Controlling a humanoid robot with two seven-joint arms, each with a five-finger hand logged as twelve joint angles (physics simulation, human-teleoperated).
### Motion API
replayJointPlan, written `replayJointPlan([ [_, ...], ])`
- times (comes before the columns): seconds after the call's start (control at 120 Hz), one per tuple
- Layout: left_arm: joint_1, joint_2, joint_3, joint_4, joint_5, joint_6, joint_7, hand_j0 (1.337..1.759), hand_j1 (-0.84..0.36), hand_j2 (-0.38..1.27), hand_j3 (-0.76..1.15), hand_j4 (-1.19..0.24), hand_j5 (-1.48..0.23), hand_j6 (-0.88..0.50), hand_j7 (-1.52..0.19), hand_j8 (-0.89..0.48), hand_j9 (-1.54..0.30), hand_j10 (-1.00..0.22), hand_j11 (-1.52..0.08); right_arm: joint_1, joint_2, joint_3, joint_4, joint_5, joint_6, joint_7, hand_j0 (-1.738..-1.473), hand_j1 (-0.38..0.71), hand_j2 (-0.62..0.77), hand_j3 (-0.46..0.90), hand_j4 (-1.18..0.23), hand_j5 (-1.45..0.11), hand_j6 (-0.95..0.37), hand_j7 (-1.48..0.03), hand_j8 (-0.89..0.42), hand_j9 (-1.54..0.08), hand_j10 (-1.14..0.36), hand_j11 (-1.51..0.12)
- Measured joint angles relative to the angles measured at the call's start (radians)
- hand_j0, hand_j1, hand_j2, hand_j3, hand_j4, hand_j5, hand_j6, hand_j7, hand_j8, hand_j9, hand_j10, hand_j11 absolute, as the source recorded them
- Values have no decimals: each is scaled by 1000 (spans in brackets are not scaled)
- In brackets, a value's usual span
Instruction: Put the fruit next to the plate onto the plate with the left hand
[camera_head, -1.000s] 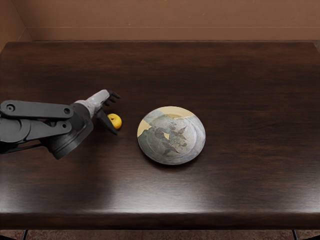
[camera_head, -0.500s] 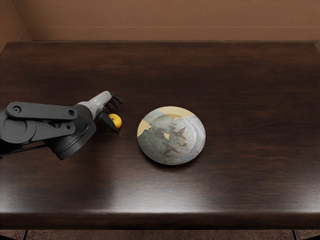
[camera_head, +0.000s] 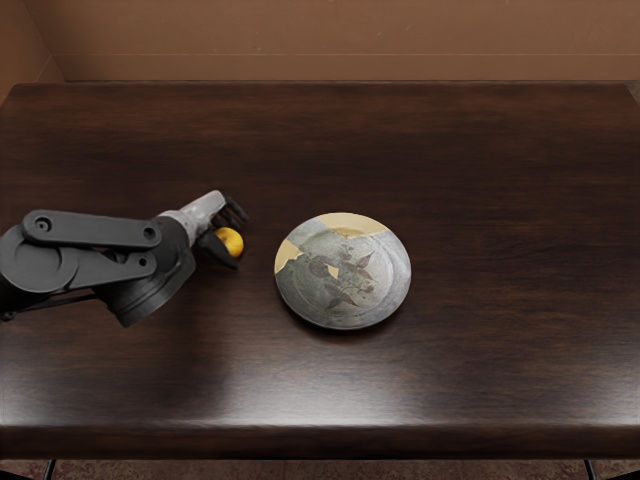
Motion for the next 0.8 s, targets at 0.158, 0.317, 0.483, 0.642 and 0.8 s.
replayJointPlan([
  [0.158,0,2,5,0,2,0,4,1658,-248,106,0,-503,-649,-503,-649,-453,-651,-502,-651,0,0,0,0,0,0,0,-1658,-326,-4,0,-19,-25,-19,-25,-19,-25,-19,-25],
  [0.317,1,0,7,0,5,0,4,1656,-267,123,0,-537,-691,-499,-698,-438,-705,-530,-705,0,0,0,0,0,0,0,-1658,-326,-4,0,-19,-25,-19,-25,-19,-25,-19,-25],
  [0.483,2,0,7,1,7,0,4,1654,-253,113,0,-556,-708,-498,-726,-421,-735,-543,-735,0,0,0,0,0,0,0,-1658,-326,-4,0,-19,-25,-19,-25,-19,-25,-19,-25],
  [0.642,7,-1,7,2,11,1,4,1653,-250,99,0,-583,-690,-500,-727,-434,-752,-548,-751,0,0,0,0,0,0,0,-1658,-326,-4,0,-19,-25,-19,-25,-19,-25,-19,-25],
  [0.8,9,-1,6,3,13,3,4,1649,-229,52,0,-622,-652,-508,-730,-418,-777,-542,-792,0,0,0,0,0,0,0,-1658,-326,-4,0,-19,-25,-19,-25,-19,-25,-19,-25],
])
